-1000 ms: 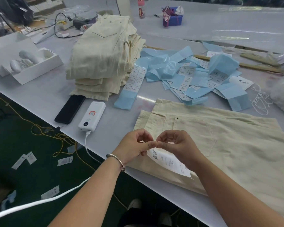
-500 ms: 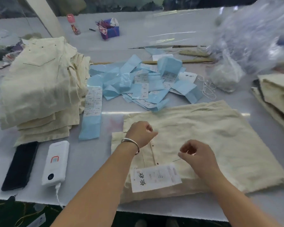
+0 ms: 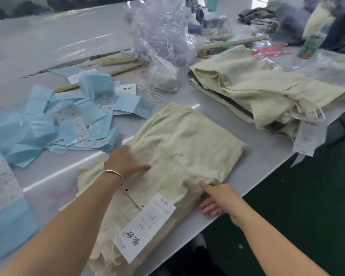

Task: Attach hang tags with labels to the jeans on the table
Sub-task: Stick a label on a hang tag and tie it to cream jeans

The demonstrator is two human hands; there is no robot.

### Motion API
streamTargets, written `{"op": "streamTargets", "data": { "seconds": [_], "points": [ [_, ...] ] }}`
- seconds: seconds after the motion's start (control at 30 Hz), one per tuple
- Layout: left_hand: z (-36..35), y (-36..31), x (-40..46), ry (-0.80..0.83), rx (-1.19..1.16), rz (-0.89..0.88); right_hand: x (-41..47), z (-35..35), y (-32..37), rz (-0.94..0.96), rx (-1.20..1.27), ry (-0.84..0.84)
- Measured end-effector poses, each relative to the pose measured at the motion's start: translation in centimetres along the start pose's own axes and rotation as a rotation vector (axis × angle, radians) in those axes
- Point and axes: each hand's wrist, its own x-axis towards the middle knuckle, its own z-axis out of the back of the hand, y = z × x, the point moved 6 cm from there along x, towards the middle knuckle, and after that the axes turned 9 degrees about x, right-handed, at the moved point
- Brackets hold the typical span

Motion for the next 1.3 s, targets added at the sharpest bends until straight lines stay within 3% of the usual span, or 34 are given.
{"op": "streamTargets", "data": {
  "seconds": [0.13,0.27,0.33,0.43,0.57,0.9,1.0,1.13,1.2,1.3],
  "points": [
    [0.5,-1.2,-1.1,0.208,-0.282,-0.001,-0.5,-2.8,-0.6,0.07,0.16,0.047],
    [1.3,-3.0,-4.8,0.659,-0.917,-0.027,-1.1,-5.4,-0.7,0.215,0.384,0.107],
    [2.3,-3.5,-6.1,0.707,-1.112,-0.111,-1.2,-5.5,-0.6,0.274,0.438,0.09],
    [3.5,-3.7,-7.0,0.712,-1.325,-0.078,-1.7,-4.0,1.5,0.313,0.521,0.077],
    [7.2,-5.0,-6.8,0.633,-1.457,-0.067,-4.3,1.4,9.0,0.514,0.55,0.157],
    [26.9,-21.4,-6.0,0.062,-1.495,-0.5,-9.9,19.6,30.7,1.004,0.305,0.114],
    [32.8,-27.9,-5.9,-0.152,-1.559,-0.566,-12.8,26.4,38.2,1.254,0.257,-0.02],
    [37.6,-36.6,-4.4,-0.312,-1.645,-0.682,-14.6,35.0,44.9,1.548,0.144,-0.305],
    [37.6,-40.1,-2.7,-0.303,-1.703,-0.732,-13.5,38.3,47.5,1.625,0.054,-0.406],
    [33.9,-44.9,1.4,-0.179,-1.781,-0.675,-7.0,41.1,50.5,1.544,-0.125,-0.531]
  ]
}}
